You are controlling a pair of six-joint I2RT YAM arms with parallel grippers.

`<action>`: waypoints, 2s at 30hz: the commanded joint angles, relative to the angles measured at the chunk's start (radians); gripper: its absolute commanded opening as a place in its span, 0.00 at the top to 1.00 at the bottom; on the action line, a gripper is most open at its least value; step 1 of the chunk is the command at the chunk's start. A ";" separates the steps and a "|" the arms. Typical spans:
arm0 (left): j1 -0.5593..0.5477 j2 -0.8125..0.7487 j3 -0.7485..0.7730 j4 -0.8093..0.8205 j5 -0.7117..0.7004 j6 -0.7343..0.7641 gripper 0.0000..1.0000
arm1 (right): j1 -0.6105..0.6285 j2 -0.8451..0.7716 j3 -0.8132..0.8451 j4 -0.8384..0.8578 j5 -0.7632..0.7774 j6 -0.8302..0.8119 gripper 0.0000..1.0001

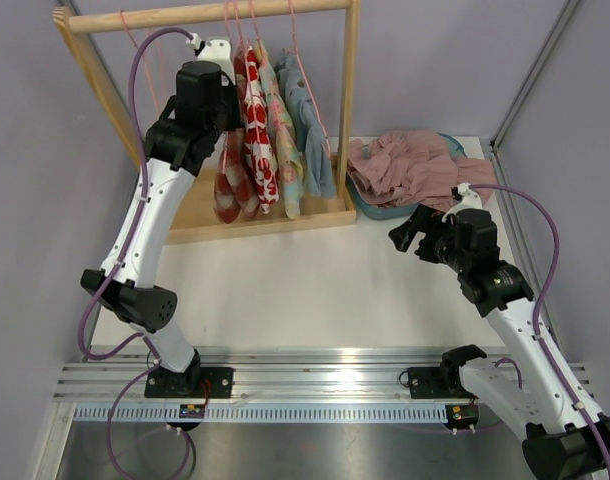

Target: Remove the skirt from the hanger

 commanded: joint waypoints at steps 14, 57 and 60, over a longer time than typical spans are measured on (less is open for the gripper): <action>-0.129 -0.230 0.187 0.062 -0.272 0.042 1.00 | 0.434 0.357 0.700 0.004 -0.068 -0.159 0.03; -0.162 -0.521 -0.129 0.113 -0.362 0.026 1.00 | 0.901 0.686 0.316 0.261 0.238 0.029 1.00; -0.160 -0.520 -0.130 0.111 -0.370 0.034 1.00 | 0.916 0.629 0.236 0.248 0.271 0.069 1.00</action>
